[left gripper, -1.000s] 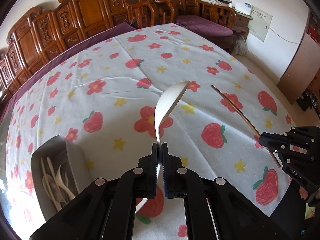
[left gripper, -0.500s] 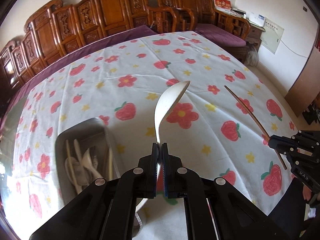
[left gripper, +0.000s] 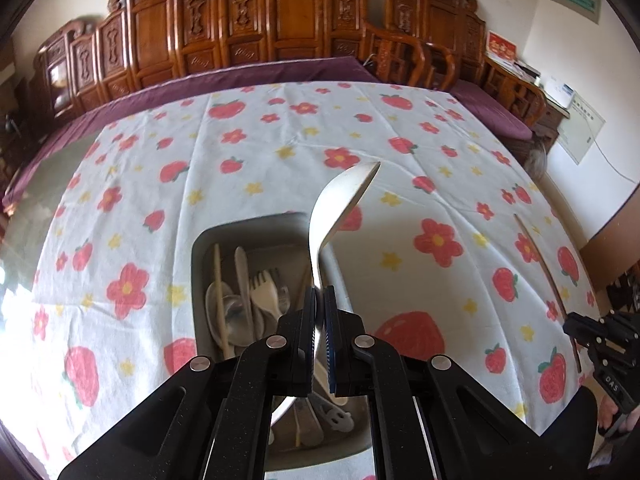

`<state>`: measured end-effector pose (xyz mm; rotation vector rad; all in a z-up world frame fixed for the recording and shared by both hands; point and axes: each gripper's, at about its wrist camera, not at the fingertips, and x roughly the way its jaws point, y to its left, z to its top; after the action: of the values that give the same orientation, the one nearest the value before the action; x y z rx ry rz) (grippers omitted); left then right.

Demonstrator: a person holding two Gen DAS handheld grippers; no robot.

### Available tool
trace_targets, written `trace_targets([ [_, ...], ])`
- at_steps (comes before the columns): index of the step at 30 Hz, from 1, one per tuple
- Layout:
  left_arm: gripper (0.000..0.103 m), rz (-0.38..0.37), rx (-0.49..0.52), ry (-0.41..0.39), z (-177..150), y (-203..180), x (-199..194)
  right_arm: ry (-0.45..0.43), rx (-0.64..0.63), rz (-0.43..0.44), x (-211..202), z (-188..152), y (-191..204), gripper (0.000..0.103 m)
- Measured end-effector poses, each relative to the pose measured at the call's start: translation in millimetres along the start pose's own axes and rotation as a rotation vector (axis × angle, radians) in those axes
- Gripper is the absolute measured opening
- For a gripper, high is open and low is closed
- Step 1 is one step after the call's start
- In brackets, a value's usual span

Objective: Organize utensils
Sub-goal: 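Carry the ladle over the metal tray, lower it in, open the left tool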

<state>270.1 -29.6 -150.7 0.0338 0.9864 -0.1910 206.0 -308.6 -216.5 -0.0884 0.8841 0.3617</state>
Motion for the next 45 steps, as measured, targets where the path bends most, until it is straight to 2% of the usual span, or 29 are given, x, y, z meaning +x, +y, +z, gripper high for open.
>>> trace_targets([
  [9,0.003,0.047,-0.061,0.080,-17.2,25.1,41.2,0.003,-0.004,0.008,0.1,-0.1,4.6,0.006],
  [18,0.004,0.062,-0.067,0.115,-23.5,29.1,57.9,0.015,-0.022,0.029,6.4,-0.1,20.0,0.006],
  [21,0.011,0.075,-0.066,0.108,-23.1,29.9,56.7,0.020,-0.023,0.042,8.9,1.1,26.9,0.006],
  [23,0.018,0.072,-0.068,0.093,-23.9,31.7,51.2,0.020,-0.023,0.054,9.7,3.2,32.5,0.006],
  [25,0.019,0.068,-0.066,0.080,-24.6,33.6,44.9,0.018,-0.026,0.057,10.2,5.0,37.4,0.006],
  [34,0.022,0.076,-0.029,-0.002,-32.2,45.6,-1.3,0.010,-0.049,0.095,20.0,21.9,70.9,0.006],
  [45,0.024,0.087,-0.032,-0.082,-41.4,69.0,-50.2,0.004,-0.117,0.150,38.6,55.0,127.0,0.006],
])
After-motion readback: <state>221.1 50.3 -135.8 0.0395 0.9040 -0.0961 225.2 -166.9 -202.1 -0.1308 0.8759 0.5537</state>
